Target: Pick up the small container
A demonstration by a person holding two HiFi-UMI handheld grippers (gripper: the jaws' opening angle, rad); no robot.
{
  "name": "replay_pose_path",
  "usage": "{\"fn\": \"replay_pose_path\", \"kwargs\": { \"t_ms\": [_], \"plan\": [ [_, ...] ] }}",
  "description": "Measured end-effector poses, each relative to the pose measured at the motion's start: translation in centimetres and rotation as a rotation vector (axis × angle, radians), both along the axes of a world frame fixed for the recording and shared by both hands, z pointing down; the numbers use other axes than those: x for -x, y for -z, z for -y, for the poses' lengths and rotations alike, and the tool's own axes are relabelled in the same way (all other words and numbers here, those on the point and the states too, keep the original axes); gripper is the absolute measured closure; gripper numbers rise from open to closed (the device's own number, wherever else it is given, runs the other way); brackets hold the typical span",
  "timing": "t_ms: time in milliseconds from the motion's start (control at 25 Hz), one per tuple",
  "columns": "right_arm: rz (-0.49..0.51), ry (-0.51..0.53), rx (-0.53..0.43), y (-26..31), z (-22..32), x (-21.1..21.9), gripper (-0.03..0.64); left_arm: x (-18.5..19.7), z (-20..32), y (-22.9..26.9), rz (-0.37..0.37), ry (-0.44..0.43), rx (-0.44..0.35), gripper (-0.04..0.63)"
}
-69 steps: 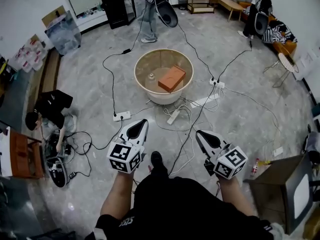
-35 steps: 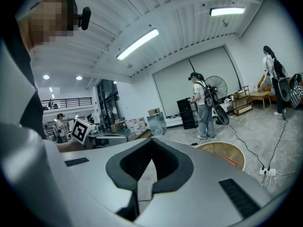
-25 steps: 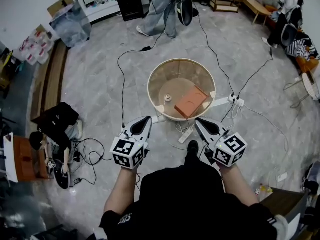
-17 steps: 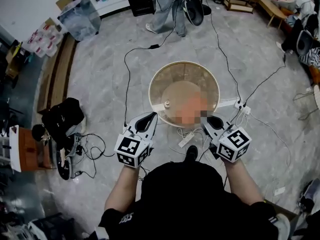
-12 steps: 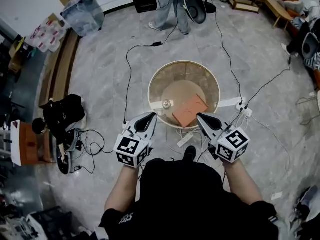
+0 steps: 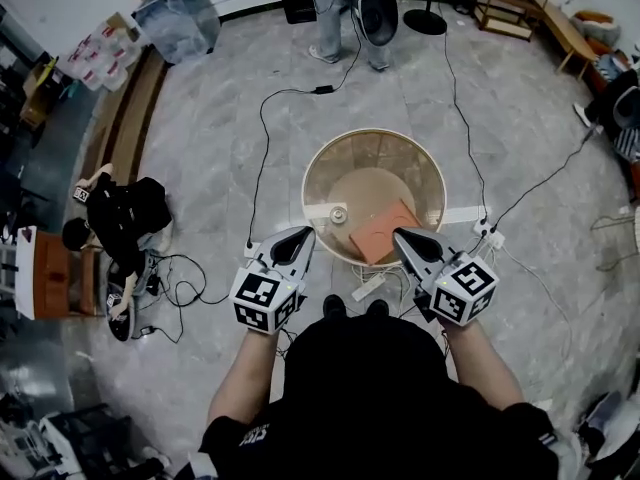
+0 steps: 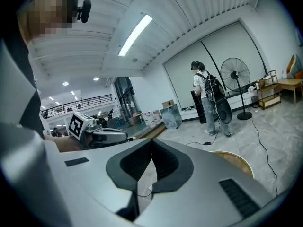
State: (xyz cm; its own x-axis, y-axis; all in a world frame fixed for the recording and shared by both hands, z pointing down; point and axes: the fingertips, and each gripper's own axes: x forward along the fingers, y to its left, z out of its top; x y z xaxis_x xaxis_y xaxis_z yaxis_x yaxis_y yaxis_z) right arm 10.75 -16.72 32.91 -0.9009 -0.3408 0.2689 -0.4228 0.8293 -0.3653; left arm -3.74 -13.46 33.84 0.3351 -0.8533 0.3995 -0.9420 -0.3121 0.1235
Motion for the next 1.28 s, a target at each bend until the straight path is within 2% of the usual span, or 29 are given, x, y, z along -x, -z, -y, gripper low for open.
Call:
{"fn": "replay_pose_path", "kwargs": {
  "t_ms": [200,480,680,920,1280],
  "plan": [
    [-0.051,0.030,-0.004,-0.5,-0.9,4.0,0.603,3.7,0.3,-1.0,-0.056,0.024,-0.017,0.578],
    [-0.037,0.018,0.018,-0.7,-1.5,7.9,0.603,7.5,0.3,-2.6,-0.095,0.031,-0.001,0.578],
    [-0.053,0.021,0.056,-2.4,-1.2,8.4,0.603,8.0,1.0,-3.5,-0.087,0.029,0.022,0.578],
    [-0.022,0.028,0.103,-3.9,1.6,8.5,0.603,7.4,2.5,-4.5,-0.078,0.042,0.085,0.578],
    [-0.090,0.089,0.172,-12.1,5.3,10.6,0.603,7.9,8.0,-11.2,-0.074,0.046,0.144,0.578]
  ]
}}
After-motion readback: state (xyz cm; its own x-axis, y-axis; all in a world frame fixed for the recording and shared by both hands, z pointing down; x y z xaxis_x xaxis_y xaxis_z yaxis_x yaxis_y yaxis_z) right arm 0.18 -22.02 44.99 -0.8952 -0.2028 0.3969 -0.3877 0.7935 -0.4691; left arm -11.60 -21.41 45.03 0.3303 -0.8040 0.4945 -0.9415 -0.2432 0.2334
